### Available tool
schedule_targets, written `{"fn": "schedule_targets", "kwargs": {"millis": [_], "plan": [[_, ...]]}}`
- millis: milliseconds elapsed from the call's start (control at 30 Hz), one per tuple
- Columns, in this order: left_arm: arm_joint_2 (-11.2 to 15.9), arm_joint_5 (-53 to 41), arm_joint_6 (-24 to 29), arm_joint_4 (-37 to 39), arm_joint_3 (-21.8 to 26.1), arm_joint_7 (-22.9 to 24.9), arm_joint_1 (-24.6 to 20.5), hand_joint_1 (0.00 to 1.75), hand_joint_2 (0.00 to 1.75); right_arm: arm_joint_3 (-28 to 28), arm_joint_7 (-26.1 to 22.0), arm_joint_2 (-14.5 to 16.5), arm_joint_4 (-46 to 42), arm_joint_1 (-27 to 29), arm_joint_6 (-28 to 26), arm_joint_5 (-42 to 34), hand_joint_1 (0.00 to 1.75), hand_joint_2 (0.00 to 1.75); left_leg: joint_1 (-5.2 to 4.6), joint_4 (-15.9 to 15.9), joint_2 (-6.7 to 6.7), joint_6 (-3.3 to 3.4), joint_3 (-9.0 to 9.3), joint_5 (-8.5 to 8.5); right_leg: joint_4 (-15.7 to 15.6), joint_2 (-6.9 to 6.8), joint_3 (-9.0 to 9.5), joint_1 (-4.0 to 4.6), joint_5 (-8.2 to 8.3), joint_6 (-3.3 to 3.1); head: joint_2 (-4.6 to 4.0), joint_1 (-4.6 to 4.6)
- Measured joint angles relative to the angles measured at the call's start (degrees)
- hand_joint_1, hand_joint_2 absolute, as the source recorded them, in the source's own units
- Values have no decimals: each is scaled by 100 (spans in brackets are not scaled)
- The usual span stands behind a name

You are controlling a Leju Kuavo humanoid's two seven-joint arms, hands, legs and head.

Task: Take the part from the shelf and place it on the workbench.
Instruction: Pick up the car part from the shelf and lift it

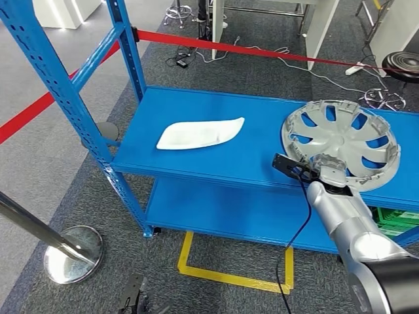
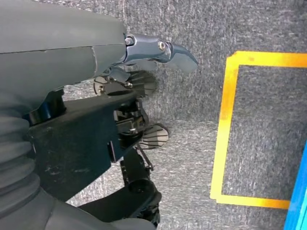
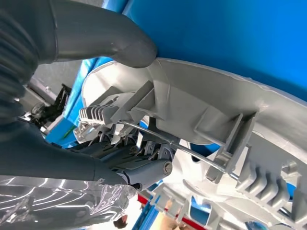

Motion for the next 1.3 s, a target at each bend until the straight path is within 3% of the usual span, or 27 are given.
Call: {"fn": "schedule_targets", "kwargs": {"millis": [67, 100, 200, 233, 267, 300, 367, 433, 533, 600, 633, 700, 733, 767, 800, 833, 867, 933, 1033, 1100, 1167, 1233, 1267, 1300], "plan": [[-1, 57, -9, 0, 5, -37, 1, 0, 175, -18, -4, -1, 0, 19, -4, 2, 175, 175, 0, -12, 10, 85, -2, 22, 36, 0, -35, -19, -40, 58, 0, 14], [-2, 80, -13, 0, 9, -48, -2, 0, 175, -28, -7, -1, 0, 23, -7, 3, 175, 175, 6, -18, 15, 124, 0, 32, 184, -2, -108, -22, -138, 76, 0, 25], [-3, 94, -13, 0, 16, -52, -2, 0, 175, -45, -11, -1, 4, 51, -17, 20, 175, 175, -4, -22, 29, 185, 3, 28, 1317, -5, -632, -20, -671, 98, 0, 47], [-2, 94, -14, 0, 17, -52, 0, 0, 175, -46, -16, 0, 6, 62, -21, 27, 175, 175, -7, -22, 30, 190, 8, 23, 1639, -5, -784, -20, -768, 99, 0, 47], [-1, 94, -14, 0, 19, -52, 1, 0, 175, -46, -20, 1, 7, 68, -25, 34, 175, 175, -7, -22, 30, 192, 18, 17, 1738, -6, -833, -20, -750, 94, 0, 47], [-1, 94, -14, 0, 21, -52, 0, 0, 175, -46, -23, 1, 7, 64, -26, 36, 175, 175, -4, -22, 27, 186, 33, 10, 1592, -6, -764, -22, -628, 88, 0, 47], [-3, 94, -17, 0, 23, -52, -2, 0, 175, -46, -26, 2, 7, 38, -26, 38, 175, 175, 3, -20, 19, 151, 68, -14, 796, -8, -362, -26, -267, 69, 0, 50], [-2, 94, -20, 0, 24, -52, -9, 0, 175, -46, -39, 10, 7, 7, -27, 39, 175, 175, -11, -16, 7, 83, 83, -38, 180, 3, -33, -16, -91, 26, 0, 47], [0, 94, -27, 0, 25, -52, -12, 0, 175, -46, -55, 30, 6, -24, -37, 46, 175, 175, -1, -57, 1, -27, 90, -22, 70, 15, 22, 16, -82, -85, 0, 37], [-1, 95, -33, 0, 25, -54, -13, 0, 175, -47, -74, 48, 5, -47, -85, 45, 175, 175, 8, 63, 8, -88, 33, -127, 46, 3, 30, 4, -61, -158, 0, 21], [1, 101, -36, 0, 25, -58, -13, 0, 175, -53, -97, 60, 4, -56, -129, 38, 175, 175, 6, 297, 12, -110, -79, -275, 34, -7, 33, -8, -51, -186, 0, 9], [9, 117, -42, 0, 25, -68, -4, 0, 175, -79, -153, 79, 4, -54, -229, 18, 175, 175, 0, 1060, 16, -135, -452, -655, 33, -24, 19, -6, -48, -216, 0, -9], [14, 126, -43, 0, 25, -73, 4, 0, 175, -94, -171, 87, 4, -47, -267, 11, 175, 175, -1, 1406, 16, -139, -630, -774, 33, -29, 9, -3, -47, -222, 0, -9], [18, 130, -44, 0, 25, -75, 12, 0, 175, -107, -183, 93, 4, -42, -296, 6, 175, 175, -2, 1580, 16, -139, -729, -782, 34, -30, 3, -2, -44, -223, 0, -10], [22, 135, -44, 0, 25, -80, 16, 0, 175, -119, -198, 97, 4, -37, -331, -3, 175, 175, -1, 1535, 17, -135, -721, -677, 35, -29, 0, -4, -41, -220, 0, -10], [27, 138, -42, 0, 25, -86, 18, 0, 175, -135, -226, 101, 4, -30, -397, -21, 175, 175, 0, 1271, 20, -129, -602, -481, 37, -28, 1, -7, -38, -212, 0, -9], [30, 142, -39, 0, 25, -93, 17, 0, 175, -156, -264, 105, 4, -20, -495, -47, 175, 175, 2, 880, 29, -125, -416, -258, 40, -23, -1, -10, -36, -193, 0, -9], [33, 158, -31, 0, 25, -110, 17, 0, 175, -223, -400, 126, -15, -1, -847, -149, 175, 175, 1, 204, 37, -95, -115, -3, 66, -1, -38, 9, -28, -129, 0, -7], [35, 212, -19, 0, 37, -165, 38, 0, 175, -380, -774, 200, -88, 26, -1540, -420, 175, 175, -23, 14, 26, 20, -91, 33, 39, 22, -93, 9, 18, -18, 0, 13], [37, 257, -8, 0, 51, -221, 49, 0, 175, -513, -1152, 265, -181, 53, -2000, -690, 175, 175, -21, -1, 25, 103, -99, 59, 125, 14, -157, -13, -57, 34, 0, 28], [38, 302, 3, 0, 70, -284, 53, 0, 175, -657, -1640, 360, -333, 96, -2454, -1078, 175, 175, -10, -12, 22, 162, -95, 69, 649, 3, -401, -19, -359, 58, 0, 55], [39, 347, 9, 0, 104, -349, 68, 0, 175, -788, -2225, 476, -571, 208, -2940, -1535, 175, 175, -14, -11, 11, 189, -91, 58, 1452, 1, -766, -18, -695, 69, 0, 69], [39, 366, 11, 0, 124, -378, 81, 0, 175, -832, -2493, 526, -725, 297, -3177, -1743, 175, 175, -14, -10, -1, 193, -82, 49, 1701, 1, -885, -19, -749, 70, 0, 69], [39, 379, 15, 0, 142, -405, 95, 0, 175, -859, -2705, 577, -912, 398, -3387, -1941, 175, 175, -12, -9, -18, 190, -65, 36, 1731, 0, -903, -21, -691, 68, 0, 72]]}}
